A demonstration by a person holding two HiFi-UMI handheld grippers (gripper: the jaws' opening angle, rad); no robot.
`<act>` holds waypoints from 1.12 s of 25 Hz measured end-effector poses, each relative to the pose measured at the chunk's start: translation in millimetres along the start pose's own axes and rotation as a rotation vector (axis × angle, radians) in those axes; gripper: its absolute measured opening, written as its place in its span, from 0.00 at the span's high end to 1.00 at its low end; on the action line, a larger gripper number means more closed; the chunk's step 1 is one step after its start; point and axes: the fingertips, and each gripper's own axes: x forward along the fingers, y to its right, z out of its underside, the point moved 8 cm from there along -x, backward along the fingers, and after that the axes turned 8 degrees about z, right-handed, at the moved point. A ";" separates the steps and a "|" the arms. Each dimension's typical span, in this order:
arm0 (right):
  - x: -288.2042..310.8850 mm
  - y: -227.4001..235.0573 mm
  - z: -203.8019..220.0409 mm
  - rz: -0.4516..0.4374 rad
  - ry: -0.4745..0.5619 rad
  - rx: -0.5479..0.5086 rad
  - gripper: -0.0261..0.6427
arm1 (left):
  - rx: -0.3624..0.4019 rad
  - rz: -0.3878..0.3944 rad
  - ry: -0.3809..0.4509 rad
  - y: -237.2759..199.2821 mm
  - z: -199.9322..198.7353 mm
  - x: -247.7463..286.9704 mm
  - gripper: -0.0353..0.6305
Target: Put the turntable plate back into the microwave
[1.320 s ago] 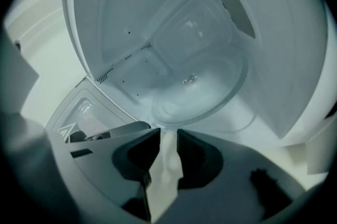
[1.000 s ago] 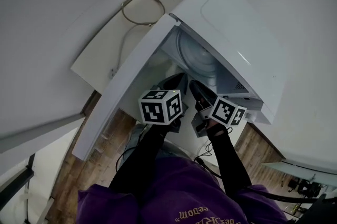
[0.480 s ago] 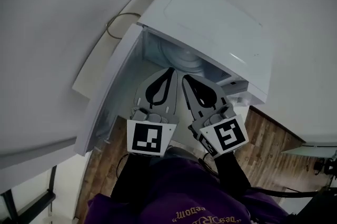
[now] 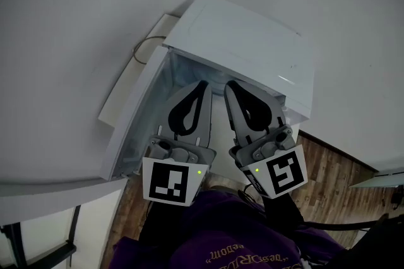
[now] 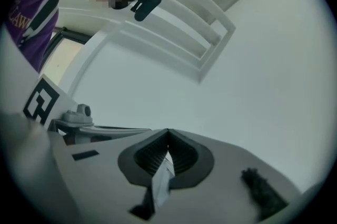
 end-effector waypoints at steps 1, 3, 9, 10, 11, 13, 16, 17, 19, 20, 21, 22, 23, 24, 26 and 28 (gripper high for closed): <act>-1.0 0.6 -1.9 0.003 0.004 -0.009 0.94 | 0.003 -0.003 -0.001 1.2 -1.3 -0.9 0.94; -1.9 1.9 -4.5 0.010 0.013 -0.016 0.94 | 0.012 -0.010 0.007 2.9 -4.6 -1.8 0.94; -5.5 3.9 -6.0 0.017 0.031 -0.009 0.94 | 0.059 -0.008 0.021 9.3 -10.9 -1.0 0.94; -6.0 4.3 -6.2 0.019 0.034 -0.009 0.94 | 0.067 -0.004 0.020 10.3 -11.5 -0.2 0.94; -6.6 4.5 -6.2 0.020 0.036 -0.007 0.94 | 0.079 0.000 0.016 11.4 -12.1 0.8 0.94; -7.3 4.8 -5.6 0.020 0.038 -0.001 0.94 | 0.102 0.007 0.009 13.9 -13.0 3.3 0.94; -8.7 6.1 -4.1 0.026 0.032 0.002 0.94 | 0.117 0.020 0.003 18.1 -13.0 5.8 0.94; -9.0 6.7 -4.0 0.028 0.032 0.000 0.94 | 0.116 0.024 0.000 18.9 -12.4 6.4 0.94; -9.5 7.3 -3.8 0.030 0.031 -0.001 0.94 | 0.112 0.031 -0.009 19.4 -10.9 7.3 0.94; -9.8 7.4 -3.5 0.031 0.029 0.000 0.94 | 0.112 0.033 -0.013 19.4 -10.0 7.7 0.94; -9.9 7.6 -3.2 0.032 0.027 0.000 0.94 | 0.112 0.033 -0.016 19.3 -9.3 7.9 0.94; -9.9 7.6 -2.8 0.032 0.025 0.000 0.94 | 0.111 0.031 -0.017 19.0 -8.7 7.7 0.94; -9.8 7.3 -2.4 0.032 0.024 0.000 0.94 | 0.109 0.028 -0.018 18.7 -8.1 7.2 0.94; -9.6 6.9 -1.9 0.032 0.023 0.000 0.94 | 0.108 0.025 -0.018 18.3 -7.4 6.6 0.94; -9.2 6.3 -0.8 0.031 0.022 0.001 0.94 | 0.105 0.021 -0.017 17.2 -6.1 6.0 0.94; -8.5 5.9 0.4 0.030 0.019 -0.001 0.94 | 0.102 0.019 -0.016 16.3 -4.7 6.2 0.94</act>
